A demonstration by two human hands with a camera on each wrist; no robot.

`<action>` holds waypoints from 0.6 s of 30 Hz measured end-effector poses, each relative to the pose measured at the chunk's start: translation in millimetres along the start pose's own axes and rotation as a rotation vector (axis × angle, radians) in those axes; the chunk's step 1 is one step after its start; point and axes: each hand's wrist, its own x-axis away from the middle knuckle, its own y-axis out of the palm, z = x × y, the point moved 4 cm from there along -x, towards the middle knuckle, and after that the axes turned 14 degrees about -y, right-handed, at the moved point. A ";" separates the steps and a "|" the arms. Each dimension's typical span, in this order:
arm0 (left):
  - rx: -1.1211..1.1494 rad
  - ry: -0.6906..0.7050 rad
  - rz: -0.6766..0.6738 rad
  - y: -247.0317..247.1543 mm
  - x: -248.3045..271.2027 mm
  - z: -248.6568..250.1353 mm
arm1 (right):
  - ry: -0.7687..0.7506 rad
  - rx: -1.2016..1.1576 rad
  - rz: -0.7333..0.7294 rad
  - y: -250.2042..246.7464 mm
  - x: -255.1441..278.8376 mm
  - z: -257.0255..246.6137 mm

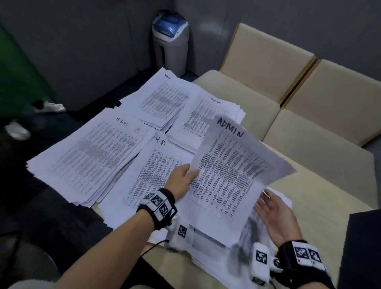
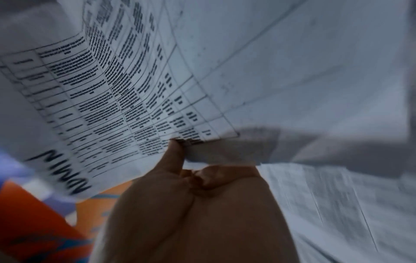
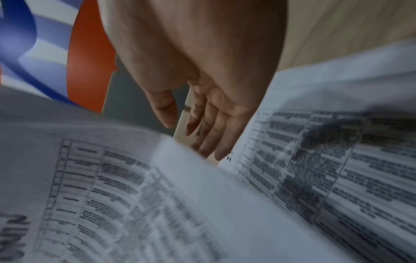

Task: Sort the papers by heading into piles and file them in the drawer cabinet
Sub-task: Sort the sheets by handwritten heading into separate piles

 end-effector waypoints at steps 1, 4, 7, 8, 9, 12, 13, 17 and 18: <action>0.025 0.000 0.048 -21.6 -3.6 2.1 | -0.001 0.038 -0.002 12.1 0.5 2.3; 0.005 -0.010 0.196 -92.1 -14.7 -0.4 | 0.056 0.120 -0.060 46.0 -1.4 18.8; 0.011 -0.104 0.293 -148.5 -26.0 -23.1 | 0.105 0.207 -0.107 75.9 1.0 35.6; 0.025 -0.132 0.310 -164.3 -28.4 -28.4 | 0.118 0.238 -0.117 85.0 0.1 41.9; 0.037 -0.149 0.318 -177.7 -32.3 -30.5 | 0.133 0.263 -0.129 95.0 -0.5 47.6; 0.034 -0.153 0.315 -209.3 -48.7 -9.6 | 0.215 0.307 -0.138 120.2 -2.9 65.0; 0.033 -0.143 0.315 -219.0 -58.8 3.9 | 0.239 0.314 -0.131 127.4 -3.3 68.6; -0.026 -0.073 0.359 -272.3 -134.4 65.5 | 0.313 0.369 -0.043 147.4 -9.3 82.0; -0.059 -0.074 0.378 -284.6 -159.3 77.1 | 0.320 0.394 -0.015 148.9 -10.5 85.1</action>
